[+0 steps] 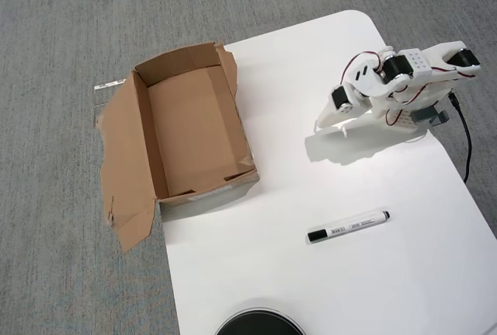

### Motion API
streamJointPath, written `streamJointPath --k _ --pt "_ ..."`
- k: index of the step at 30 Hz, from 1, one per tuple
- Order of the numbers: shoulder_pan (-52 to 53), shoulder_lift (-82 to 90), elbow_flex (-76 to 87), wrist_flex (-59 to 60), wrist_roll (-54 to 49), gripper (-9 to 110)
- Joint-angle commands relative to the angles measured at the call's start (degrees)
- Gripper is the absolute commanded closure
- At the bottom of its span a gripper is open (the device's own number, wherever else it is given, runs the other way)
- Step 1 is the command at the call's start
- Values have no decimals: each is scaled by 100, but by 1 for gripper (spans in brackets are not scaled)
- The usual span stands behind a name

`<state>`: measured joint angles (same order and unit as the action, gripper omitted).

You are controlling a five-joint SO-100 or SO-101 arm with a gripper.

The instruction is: Grasp a pen and put it in the box.

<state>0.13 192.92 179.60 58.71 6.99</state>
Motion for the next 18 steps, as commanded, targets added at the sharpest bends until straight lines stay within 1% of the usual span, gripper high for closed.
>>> streamJointPath --k 1,18 --pt "-31 334 40 -62 -13 101" --pt "22 334 40 -79 -31 101"
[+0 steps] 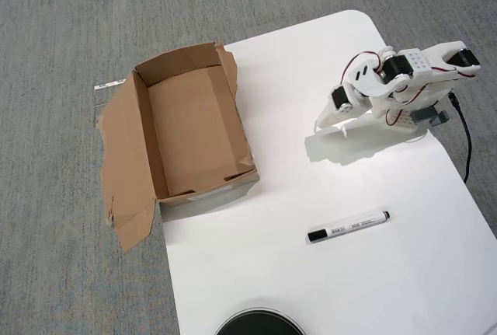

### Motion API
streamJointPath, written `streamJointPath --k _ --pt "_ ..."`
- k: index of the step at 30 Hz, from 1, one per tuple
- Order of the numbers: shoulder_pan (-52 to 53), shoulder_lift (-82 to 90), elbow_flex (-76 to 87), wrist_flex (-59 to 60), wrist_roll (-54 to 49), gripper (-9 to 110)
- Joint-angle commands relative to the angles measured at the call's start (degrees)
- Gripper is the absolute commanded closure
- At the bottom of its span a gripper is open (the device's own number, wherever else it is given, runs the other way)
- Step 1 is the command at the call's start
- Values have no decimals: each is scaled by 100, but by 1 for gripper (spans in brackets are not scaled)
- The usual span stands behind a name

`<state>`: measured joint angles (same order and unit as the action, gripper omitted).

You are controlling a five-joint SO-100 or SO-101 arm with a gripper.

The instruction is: Grasp a pen and put it in the box.

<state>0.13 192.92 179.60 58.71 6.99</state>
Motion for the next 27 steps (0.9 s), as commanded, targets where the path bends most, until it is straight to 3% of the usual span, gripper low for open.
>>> streamJointPath --k 1,27 --pt "22 334 40 -105 -31 101" --pt "31 325 -1569 -70 -48 101"
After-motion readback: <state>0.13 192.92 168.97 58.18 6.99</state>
